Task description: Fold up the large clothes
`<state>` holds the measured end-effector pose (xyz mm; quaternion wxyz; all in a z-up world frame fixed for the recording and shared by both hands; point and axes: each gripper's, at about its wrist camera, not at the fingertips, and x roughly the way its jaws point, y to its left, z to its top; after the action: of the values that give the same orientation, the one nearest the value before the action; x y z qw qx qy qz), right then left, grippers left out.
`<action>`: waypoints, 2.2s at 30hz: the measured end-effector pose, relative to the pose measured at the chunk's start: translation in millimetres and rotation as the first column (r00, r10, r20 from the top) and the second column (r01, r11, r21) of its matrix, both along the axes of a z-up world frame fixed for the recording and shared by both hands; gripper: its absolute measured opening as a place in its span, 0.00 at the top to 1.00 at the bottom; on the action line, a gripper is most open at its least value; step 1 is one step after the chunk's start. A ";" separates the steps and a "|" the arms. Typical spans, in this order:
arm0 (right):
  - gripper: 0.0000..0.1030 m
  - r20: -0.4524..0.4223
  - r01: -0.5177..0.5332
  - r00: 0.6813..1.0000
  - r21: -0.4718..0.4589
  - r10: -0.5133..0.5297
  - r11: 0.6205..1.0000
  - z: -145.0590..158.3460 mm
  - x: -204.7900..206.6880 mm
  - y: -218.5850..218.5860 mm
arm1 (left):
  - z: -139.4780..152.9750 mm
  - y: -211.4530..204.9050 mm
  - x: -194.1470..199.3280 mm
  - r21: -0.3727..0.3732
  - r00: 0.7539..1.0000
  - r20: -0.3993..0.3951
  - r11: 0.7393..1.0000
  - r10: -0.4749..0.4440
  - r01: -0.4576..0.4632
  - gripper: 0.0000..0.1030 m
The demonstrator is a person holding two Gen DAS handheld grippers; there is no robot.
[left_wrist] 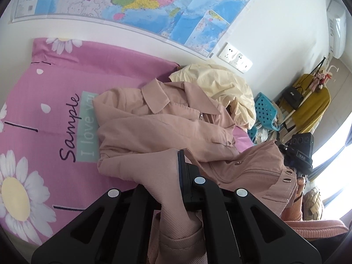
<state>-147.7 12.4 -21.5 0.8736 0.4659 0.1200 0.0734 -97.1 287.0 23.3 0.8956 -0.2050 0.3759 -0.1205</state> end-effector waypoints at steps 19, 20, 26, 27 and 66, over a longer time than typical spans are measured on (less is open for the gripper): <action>0.97 -0.013 0.031 0.999 0.017 -0.031 0.999 3.2 15.7 -22.1 | 11.7 2.1 28.2 0.034 1.000 0.002 0.999 0.005 -0.005 0.98; 0.97 -0.015 0.034 0.999 0.017 -0.034 0.999 3.6 17.0 -23.2 | 12.2 2.8 30.5 0.030 1.000 0.001 1.000 0.005 -0.005 0.98; 0.97 -0.016 0.042 0.999 0.042 -0.042 0.998 2.3 22.2 -30.0 | 16.2 2.6 43.9 0.047 1.000 0.001 0.999 0.005 -0.005 0.98; 0.97 -0.017 0.044 0.999 0.043 -0.043 0.998 1.8 22.4 -31.2 | 16.4 2.7 46.7 0.050 1.000 0.000 0.999 0.004 -0.004 0.98; 0.97 -0.061 0.072 0.996 0.120 -0.065 0.990 -12.0 51.9 -66.4 | 4.8 -4.3 107.0 0.150 0.998 -0.058 0.988 0.040 -0.031 0.98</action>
<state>-95.8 -54.0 -33.5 0.8416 0.5244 0.1238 0.0371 9.9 282.8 28.1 0.8986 -0.1476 0.4073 -0.0697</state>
